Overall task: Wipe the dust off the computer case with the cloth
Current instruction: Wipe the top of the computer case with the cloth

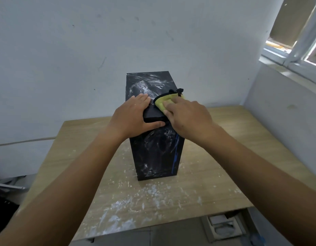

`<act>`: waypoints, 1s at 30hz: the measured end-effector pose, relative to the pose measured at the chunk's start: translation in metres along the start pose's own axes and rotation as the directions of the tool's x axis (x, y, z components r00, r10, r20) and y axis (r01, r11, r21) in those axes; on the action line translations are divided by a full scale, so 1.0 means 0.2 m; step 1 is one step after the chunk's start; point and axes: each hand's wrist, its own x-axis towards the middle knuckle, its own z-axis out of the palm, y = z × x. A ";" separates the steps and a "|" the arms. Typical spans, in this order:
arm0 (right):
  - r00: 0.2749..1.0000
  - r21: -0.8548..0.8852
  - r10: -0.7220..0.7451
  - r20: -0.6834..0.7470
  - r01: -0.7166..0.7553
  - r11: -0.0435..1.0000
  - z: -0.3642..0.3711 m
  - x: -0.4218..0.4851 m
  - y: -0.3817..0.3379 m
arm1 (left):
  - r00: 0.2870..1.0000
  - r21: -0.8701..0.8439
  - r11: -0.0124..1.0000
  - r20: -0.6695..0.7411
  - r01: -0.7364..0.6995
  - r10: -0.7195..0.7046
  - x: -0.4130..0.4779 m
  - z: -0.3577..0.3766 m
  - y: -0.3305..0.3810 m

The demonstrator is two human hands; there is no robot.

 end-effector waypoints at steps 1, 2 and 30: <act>1.000 0.013 -0.017 -0.008 0.017 1.000 0.00 -0.03 0.01 | 1.000 -0.004 1.000 -0.003 0.000 0.000 0.00 0.00 0.00; 1.000 0.024 -0.022 -0.013 0.023 0.999 -0.01 -0.06 0.01 | 1.000 -0.005 1.000 -0.006 -0.002 0.002 0.00 0.00 0.00; 0.998 0.118 -0.061 -0.013 0.062 0.991 -0.01 -0.02 0.28 | 0.999 -0.041 0.999 -0.028 0.035 -0.036 0.00 0.01 0.01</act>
